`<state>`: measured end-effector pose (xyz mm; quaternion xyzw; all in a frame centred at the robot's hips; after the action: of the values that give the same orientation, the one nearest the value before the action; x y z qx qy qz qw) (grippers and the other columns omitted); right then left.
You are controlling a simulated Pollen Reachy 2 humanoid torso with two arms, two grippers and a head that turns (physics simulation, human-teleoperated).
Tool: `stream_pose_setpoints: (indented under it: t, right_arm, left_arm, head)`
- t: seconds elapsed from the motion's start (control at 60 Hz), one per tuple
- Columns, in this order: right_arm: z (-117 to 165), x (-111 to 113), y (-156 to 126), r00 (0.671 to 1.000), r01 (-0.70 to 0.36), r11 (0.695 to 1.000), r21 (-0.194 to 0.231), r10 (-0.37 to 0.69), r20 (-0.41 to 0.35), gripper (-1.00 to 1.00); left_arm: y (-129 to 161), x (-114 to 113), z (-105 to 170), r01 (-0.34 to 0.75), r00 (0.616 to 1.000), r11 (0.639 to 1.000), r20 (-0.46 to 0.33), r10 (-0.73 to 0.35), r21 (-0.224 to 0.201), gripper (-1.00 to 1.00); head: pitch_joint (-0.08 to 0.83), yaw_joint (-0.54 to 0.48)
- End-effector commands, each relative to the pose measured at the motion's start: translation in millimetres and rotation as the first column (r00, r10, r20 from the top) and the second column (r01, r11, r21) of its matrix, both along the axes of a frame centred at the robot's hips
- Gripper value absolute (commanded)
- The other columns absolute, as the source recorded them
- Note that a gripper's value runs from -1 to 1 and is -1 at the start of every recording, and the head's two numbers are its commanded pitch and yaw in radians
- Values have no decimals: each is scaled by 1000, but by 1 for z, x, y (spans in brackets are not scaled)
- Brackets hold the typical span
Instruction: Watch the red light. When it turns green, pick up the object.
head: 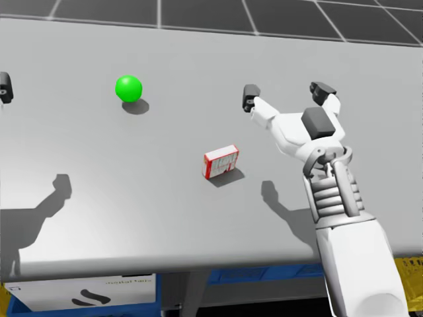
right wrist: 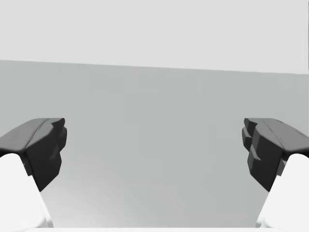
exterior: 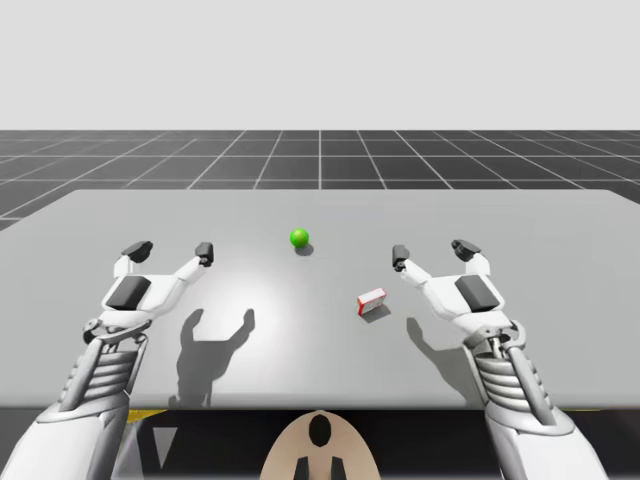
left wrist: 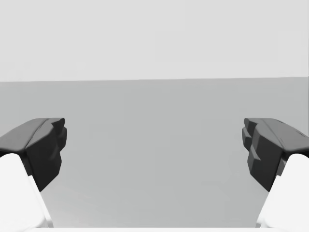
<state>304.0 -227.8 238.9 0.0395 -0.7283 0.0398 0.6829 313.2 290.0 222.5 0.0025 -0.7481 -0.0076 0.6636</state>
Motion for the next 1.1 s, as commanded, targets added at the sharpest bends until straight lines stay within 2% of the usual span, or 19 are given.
stream_pose_setpoints:
  t: [0.017,0.05,0.083,0.117,0.25,0.333,0.4,0.417,0.45,0.483,0.517,0.6,0.75,0.817,0.9,0.917,0.933,1.0,1.1]
  right_arm:
    - [-2,-2,6,1000,-4,1000,-2,4,-1,-1000]
    - [-1,-5,8,1000,8,1000,-16,-8,-1,-1000]
    - [1,-9,8,1000,-6,1000,5,6,-12,-1000]
    - [2,-15,8,1000,-5,1000,3,5,-16,-1000]
    - [-1,-39,13,997,6,999,-42,-9,-72,-1000]
    - [-14,-60,23,995,-20,999,-40,16,-103,-1000]
    - [-29,-72,34,993,-21,997,-72,13,-113,-1000]
    - [-37,-76,39,995,-14,998,-63,8,-101,-1000]
    - [-49,-81,46,996,-37,997,-64,31,-85,-1000]
    - [-54,-86,49,992,-61,996,-66,53,-114,-1000]
    - [-65,-95,57,985,-113,993,-40,107,-132,-1000]
    - [-76,-105,67,972,-209,978,-27,204,-120,-1000]
    - [-93,-93,69,957,-252,968,2,249,-151,-1000]
    - [-104,-82,68,959,-240,970,-29,232,-165,-1000]
    - [-110,-68,67,959,-235,971,-30,227,-167,-1000]
    - [-110,-66,67,959,-237,971,-23,230,-168,-1000]
    - [-110,-61,68,955,-234,972,12,233,-184,-1000]
    - [-112,-50,69,959,-232,972,26,233,-160,-1000]
    - [-114,-38,70,951,-232,971,57,238,-198,-1000]
  left_arm:
    - [1,0,1,-2,1000,1000,4,2,-7,-1000]
    - [1,-1,1,-3,1000,1000,3,3,-7,-1000]
    - [1,0,1,-3,1000,1000,2,3,-7,-1000]
    - [0,-1,1,-3,1000,1000,0,3,-6,-1000]
    - [0,0,0,0,1000,1000,-4,0,-4,-1000]
    - [-1,0,0,2,1000,1000,-7,-2,-3,-1000]
    - [-1,0,-1,3,1000,1000,-8,-3,-3,-1000]
    - [-1,0,-1,3,1000,1000,-8,-3,-3,-1000]
    - [-1,0,-1,3,1000,1000,-9,-3,-3,-1000]
    - [-1,0,-1,3,1000,1000,-10,-3,-3,-1000]
    - [-1,0,-1,3,1000,1000,-11,-3,-3,-1000]
    - [-1,0,-2,3,1000,1000,-12,-3,-2,-1000]
    - [-1,0,-2,1,1000,1000,-13,-1,-3,-1000]
    - [-1,0,-2,1,1000,1000,-14,-1,-3,-1000]
    - [-1,0,-2,2,1000,1000,-15,-2,-3,-1000]
    - [-1,0,-2,2,1000,1000,-15,-2,-3,-1000]
    - [-1,0,-2,2,1000,1000,-15,-2,-4,-1000]
    - [-1,0,-2,1,1000,1000,-15,-1,-5,-1000]
    - [-1,0,-2,0,1000,1000,-15,0,-6,-1000]
  head:
    - [690,-172]
    - [689,-167]
    - [691,-164]
    - [690,-163]
    - [695,-168]
    - [700,-175]
    - [700,-177]
    - [700,-177]
    - [701,-177]
    - [701,-176]
    - [701,-174]
    - [700,-173]
    - [699,-174]
    - [700,-173]
    - [702,-173]
    - [703,-173]
    - [704,-172]
    - [704,-171]
    - [703,-169]
